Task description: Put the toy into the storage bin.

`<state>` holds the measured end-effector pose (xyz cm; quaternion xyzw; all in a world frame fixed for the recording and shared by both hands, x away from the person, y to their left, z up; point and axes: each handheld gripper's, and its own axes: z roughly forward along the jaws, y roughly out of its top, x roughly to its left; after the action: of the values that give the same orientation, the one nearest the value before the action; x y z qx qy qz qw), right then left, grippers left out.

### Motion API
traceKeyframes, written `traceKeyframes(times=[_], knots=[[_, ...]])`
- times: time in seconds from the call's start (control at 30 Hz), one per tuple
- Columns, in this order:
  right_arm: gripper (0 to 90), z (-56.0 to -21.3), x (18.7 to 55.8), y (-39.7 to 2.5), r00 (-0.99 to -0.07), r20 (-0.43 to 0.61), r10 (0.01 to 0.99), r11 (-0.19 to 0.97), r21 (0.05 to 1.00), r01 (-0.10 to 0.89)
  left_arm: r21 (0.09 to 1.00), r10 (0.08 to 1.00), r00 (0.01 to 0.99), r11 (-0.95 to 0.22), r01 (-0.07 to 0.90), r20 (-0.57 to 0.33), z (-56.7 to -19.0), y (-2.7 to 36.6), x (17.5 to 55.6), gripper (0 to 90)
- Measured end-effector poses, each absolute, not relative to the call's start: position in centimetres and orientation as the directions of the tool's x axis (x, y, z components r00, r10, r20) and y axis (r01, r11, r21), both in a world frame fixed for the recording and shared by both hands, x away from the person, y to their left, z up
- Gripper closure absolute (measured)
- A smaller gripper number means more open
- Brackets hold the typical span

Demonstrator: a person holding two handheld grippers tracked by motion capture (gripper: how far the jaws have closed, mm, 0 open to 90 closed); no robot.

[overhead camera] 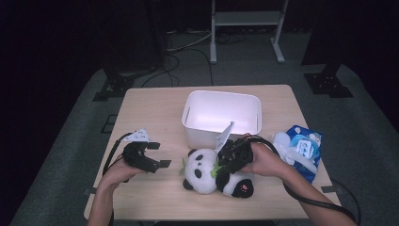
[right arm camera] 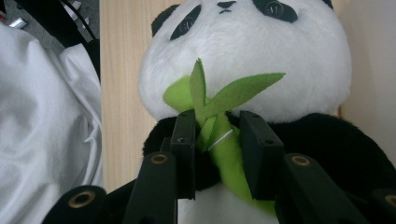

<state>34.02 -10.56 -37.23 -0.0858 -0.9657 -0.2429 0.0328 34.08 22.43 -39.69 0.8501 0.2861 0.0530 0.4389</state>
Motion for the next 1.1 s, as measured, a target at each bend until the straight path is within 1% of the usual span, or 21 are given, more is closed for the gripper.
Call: traceKeyframes(times=[0.3, 0.43, 0.67, 0.8, 0.97, 1.1], knots=[[67.6, -37.6, 34.3, -10.8, -0.980, 0.125, 0.158, 0.852, 0.485, 0.199, 0.775, 0.539, 0.825, -0.446, 0.448, -0.168, -39.8, 22.6, 34.1, 8.4], [68.6, -37.7, 34.4, -10.5, -0.979, 0.140, 0.152, 0.862, 0.466, 0.200, 0.776, 0.541, 0.825, -0.444, 0.447, -0.166, -39.8, 22.7, 34.1, 8.4], [72.3, -37.3, 34.0, -10.4, -0.983, 0.150, 0.107, 0.865, 0.474, 0.166, 0.776, 0.547, 0.819, -0.436, 0.456, -0.174, -39.9, 23.0, 34.3, 8.4], [73.9, -36.7, 34.1, -10.7, -0.981, 0.173, 0.085, 0.860, 0.485, 0.160, 0.776, 0.550, 0.816, -0.433, 0.459, -0.175, -39.9, 23.2, 34.3, 8.4], [74.3, -36.0, 34.3, -10.9, -0.985, 0.165, 0.052, 0.858, 0.497, 0.129, 0.776, 0.555, 0.811, -0.425, 0.467, -0.184, -40.1, 23.4, 34.5, 8.4], [74.4, -35.5, 34.5, -10.8, -0.982, 0.185, 0.029, 0.852, 0.510, 0.121, 0.776, 0.559, 0.807, -0.418, 0.473, -0.190, -40.2, 23.6, 34.6, 8.4]])
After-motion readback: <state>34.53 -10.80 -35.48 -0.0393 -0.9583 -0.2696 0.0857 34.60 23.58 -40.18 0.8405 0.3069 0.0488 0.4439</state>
